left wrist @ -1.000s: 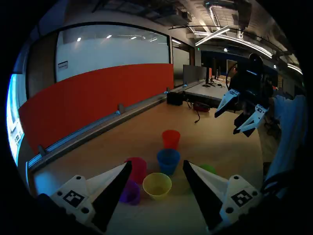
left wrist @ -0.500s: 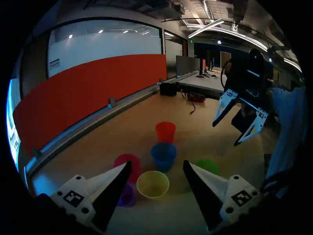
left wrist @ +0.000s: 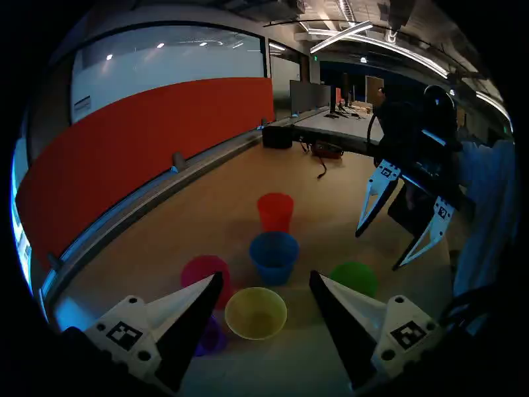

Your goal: Pour water

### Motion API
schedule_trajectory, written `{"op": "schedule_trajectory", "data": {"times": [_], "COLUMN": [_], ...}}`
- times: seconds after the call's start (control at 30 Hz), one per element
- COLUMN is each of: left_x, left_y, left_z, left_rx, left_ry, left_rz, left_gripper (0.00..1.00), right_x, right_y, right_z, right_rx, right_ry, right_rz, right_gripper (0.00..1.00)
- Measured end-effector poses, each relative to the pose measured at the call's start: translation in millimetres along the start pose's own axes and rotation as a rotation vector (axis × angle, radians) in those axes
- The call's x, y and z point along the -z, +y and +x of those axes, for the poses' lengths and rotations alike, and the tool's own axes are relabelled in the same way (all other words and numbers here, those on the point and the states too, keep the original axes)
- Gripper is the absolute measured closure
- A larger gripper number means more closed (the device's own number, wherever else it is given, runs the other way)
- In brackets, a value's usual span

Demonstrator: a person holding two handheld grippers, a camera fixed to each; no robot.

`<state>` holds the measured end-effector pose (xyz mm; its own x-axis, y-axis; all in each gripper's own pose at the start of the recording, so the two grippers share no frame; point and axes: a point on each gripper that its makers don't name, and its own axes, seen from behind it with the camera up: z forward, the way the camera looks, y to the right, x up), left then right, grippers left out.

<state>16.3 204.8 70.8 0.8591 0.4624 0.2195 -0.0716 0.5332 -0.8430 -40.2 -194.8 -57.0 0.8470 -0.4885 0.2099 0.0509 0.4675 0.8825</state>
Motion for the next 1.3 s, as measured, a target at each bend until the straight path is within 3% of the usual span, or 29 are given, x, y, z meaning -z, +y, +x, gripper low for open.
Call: {"op": "schedule_trajectory", "data": {"times": [0.7, 1.3], "left_x": [-36.5, -59.1], "left_y": [6.5, 11.0], "left_z": [-11, -15], "left_rx": [-0.026, -0.029], "left_ry": [-0.078, -0.115], "left_rz": [-0.035, -0.052], "left_gripper": [0.02, 0.02], "right_x": [-47.7, -74.1], "right_y": [-4, -5], "right_z": [-18, -12], "right_rx": [-0.013, -0.035], "right_ry": [-0.026, -0.009], "right_rz": [0.03, 0.04], "right_gripper": [0.01, 0.01]}}
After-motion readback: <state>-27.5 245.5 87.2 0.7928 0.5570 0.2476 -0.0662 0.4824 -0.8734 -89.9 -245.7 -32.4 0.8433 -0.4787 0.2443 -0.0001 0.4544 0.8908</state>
